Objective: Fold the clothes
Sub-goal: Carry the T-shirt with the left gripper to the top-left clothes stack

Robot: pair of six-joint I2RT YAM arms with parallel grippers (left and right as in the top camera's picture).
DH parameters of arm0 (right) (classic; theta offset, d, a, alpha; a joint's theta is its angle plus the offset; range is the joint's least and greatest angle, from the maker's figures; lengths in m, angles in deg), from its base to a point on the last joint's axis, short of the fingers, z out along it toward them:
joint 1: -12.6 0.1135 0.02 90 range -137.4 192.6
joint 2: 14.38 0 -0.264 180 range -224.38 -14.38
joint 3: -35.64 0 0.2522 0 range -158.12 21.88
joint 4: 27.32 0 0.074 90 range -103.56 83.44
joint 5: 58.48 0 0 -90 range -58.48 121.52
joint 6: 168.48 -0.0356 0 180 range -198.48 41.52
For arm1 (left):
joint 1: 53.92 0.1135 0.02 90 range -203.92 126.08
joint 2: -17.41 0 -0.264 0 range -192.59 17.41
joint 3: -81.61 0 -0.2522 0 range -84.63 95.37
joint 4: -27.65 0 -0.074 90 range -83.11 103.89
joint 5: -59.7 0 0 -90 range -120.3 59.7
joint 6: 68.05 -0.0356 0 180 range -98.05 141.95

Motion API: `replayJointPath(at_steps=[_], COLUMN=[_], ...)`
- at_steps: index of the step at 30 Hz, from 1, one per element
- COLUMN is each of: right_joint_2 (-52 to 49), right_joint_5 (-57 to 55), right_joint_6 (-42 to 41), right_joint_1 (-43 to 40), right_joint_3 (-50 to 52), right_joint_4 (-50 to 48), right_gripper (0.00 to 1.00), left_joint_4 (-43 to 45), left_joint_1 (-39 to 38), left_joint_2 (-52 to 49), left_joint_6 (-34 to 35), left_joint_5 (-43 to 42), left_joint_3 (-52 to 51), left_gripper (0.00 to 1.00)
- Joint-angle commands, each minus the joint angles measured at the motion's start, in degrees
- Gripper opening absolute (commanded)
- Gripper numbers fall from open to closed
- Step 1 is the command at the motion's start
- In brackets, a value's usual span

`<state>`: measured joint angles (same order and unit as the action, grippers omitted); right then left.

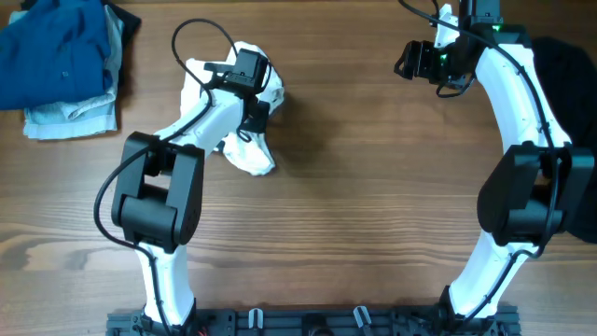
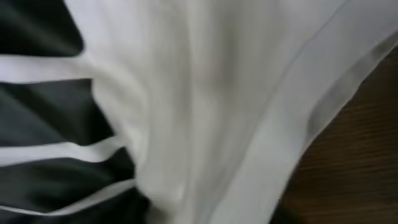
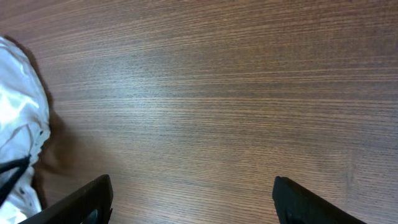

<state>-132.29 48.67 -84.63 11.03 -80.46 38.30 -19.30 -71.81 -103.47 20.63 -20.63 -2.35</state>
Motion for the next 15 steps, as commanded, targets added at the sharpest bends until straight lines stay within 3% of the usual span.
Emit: replayJointPath(at_steps=[1, 7, 15], right_joint_2=[-1.0, -1.0, -1.0], right_joint_5=[0.5, 0.5, 0.6], right_joint_6=[-0.5, -0.5, -0.4], right_joint_1=[0.5, 0.5, 0.5], right_joint_3=[0.5, 0.5, 0.5], right_joint_4=[0.0, 0.0, 0.0], right_gripper=[0.83, 0.83, 0.83], left_joint_4=[-0.8, -1.4, -14.8], left_joint_1=[0.2, 0.2, 2.9], left_joint_2=[-4.5, -3.8, 5.0], left_joint_6=[-6.2, -8.2, 3.5], left_joint_5=[7.7, 14.7, 15.9], left_joint_3=[-1.6, -0.6, 13.4], left_gripper=[0.04, 0.04, 0.04])
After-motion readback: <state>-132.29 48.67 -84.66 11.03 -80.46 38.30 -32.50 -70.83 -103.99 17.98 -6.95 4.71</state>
